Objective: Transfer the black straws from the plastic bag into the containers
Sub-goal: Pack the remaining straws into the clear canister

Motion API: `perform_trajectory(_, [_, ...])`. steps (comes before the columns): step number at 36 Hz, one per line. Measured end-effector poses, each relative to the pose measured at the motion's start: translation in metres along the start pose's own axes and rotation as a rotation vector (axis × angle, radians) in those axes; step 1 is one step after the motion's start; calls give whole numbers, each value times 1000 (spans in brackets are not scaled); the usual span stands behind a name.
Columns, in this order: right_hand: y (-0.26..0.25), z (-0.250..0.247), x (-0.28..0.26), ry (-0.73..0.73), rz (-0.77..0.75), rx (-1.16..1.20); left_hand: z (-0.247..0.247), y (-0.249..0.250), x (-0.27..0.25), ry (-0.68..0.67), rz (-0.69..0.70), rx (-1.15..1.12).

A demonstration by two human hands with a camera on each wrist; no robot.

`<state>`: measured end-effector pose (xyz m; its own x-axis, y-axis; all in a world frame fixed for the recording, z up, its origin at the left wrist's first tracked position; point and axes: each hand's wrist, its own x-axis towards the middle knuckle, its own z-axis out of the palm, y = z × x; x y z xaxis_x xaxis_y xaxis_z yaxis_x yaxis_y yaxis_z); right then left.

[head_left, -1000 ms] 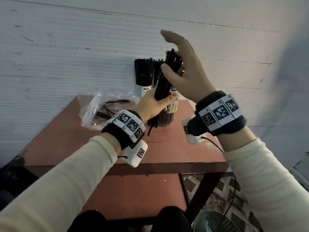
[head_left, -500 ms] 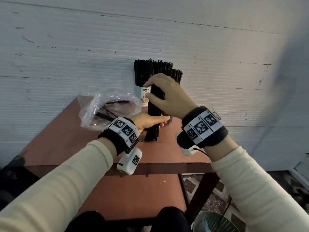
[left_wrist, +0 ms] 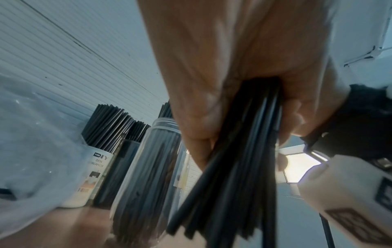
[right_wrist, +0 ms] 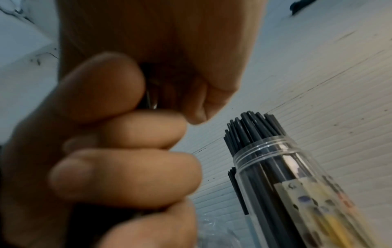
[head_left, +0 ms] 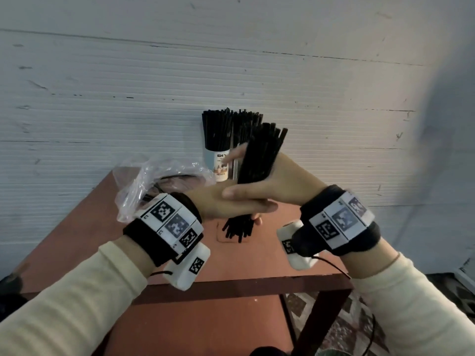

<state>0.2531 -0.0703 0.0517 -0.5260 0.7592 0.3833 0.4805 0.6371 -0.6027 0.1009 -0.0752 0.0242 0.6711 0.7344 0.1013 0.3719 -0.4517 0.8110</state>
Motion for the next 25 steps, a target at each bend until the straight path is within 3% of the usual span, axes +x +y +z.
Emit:
perform_trajectory(3, [3, 4, 0, 75, -88, 5, 3, -3, 7, 91, 22, -48])
perform_trajectory(7, [5, -14, 10, 171, -78, 28, 4, -5, 18, 140, 12, -117])
perform_trajectory(13, [6, -67, 36, 428, -83, 201, -10, -13, 42, 558, 2, -73])
perform_trajectory(15, [6, -82, 45, 501, -63, 249, -23, -23, 55, 630, -29, -67])
perform_trajectory(20, [16, -103, 67, 545, 14, 288, -48, -37, 84, 438, -141, -66])
perform_trajectory(25, [25, -106, 84, 512, 48, 258, -58, -48, 108, 360, -100, -152])
